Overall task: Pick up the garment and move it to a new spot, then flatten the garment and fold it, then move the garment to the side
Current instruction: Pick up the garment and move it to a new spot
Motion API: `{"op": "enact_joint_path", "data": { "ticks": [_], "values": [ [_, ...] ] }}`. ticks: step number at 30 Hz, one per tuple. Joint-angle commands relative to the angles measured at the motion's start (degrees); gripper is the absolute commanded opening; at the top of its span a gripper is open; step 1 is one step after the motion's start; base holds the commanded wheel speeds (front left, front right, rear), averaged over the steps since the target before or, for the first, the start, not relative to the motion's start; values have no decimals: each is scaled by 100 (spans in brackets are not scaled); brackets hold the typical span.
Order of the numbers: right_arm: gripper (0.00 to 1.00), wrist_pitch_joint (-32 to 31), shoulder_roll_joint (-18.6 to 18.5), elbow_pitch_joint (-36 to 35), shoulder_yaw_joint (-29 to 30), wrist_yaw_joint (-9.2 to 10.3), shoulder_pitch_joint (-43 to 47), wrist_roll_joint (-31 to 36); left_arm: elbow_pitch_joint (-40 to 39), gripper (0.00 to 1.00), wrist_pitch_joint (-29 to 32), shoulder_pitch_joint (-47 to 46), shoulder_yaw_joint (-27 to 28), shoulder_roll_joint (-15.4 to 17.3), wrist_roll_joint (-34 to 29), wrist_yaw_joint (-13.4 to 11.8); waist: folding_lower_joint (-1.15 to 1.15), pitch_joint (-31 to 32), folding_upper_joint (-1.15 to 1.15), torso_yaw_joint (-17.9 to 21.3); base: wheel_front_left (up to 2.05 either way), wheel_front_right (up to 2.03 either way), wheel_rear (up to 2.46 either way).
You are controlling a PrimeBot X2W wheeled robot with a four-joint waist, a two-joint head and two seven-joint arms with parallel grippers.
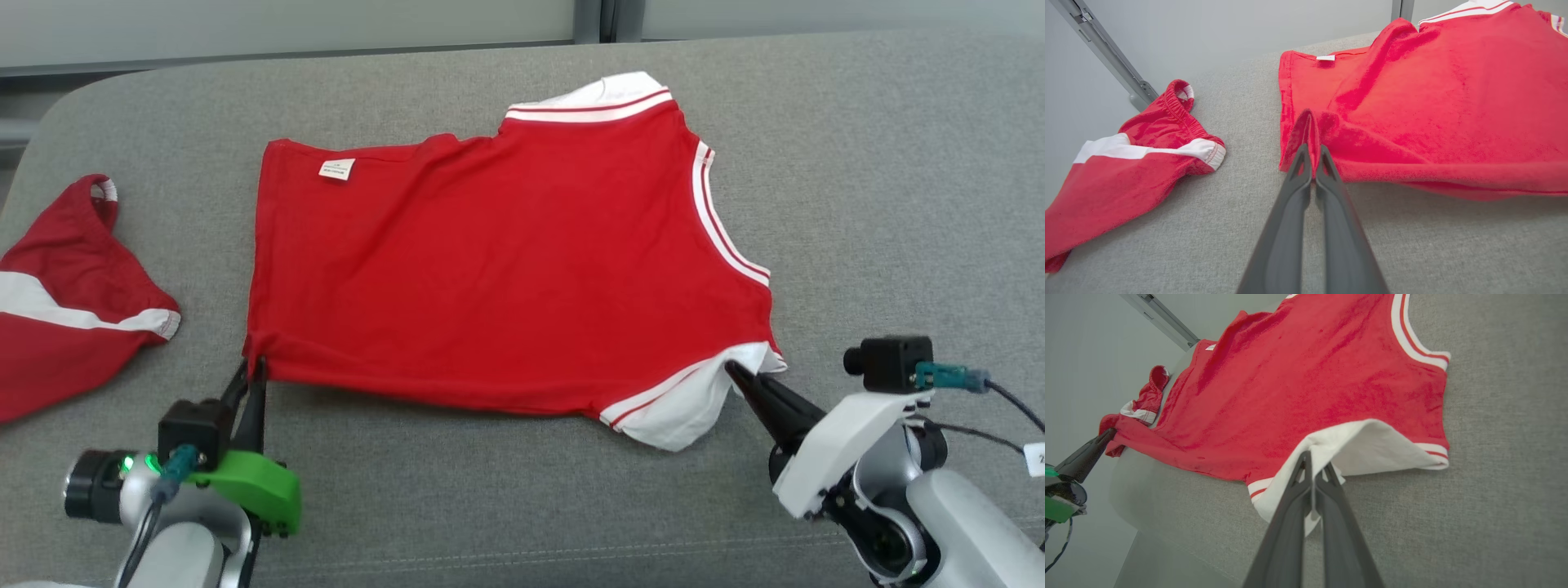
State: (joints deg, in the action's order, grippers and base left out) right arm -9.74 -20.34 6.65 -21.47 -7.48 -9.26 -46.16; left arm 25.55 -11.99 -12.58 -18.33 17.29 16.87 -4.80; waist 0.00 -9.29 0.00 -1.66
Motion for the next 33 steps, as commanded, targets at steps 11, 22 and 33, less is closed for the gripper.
{"op": "enact_joint_path", "data": {
  "ticks": [11,22,33],
  "values": [
    [0,-150,91,223,-84,-2,-1977,-548,-1122,0,1021,-1609,74,893,-59,630,0,-653,0,113,0,0,0],
    [0,-129,797,2181,119,-2,-5479,-1088,-521,0,1873,-4485,-165,1269,239,1189,0,-1722,0,351,0,0,0],
    [0,951,1390,5068,613,-2,-8949,-444,980,0,2164,-7553,-499,998,1046,1229,0,-2339,0,445,0,0,0]
  ]
}}
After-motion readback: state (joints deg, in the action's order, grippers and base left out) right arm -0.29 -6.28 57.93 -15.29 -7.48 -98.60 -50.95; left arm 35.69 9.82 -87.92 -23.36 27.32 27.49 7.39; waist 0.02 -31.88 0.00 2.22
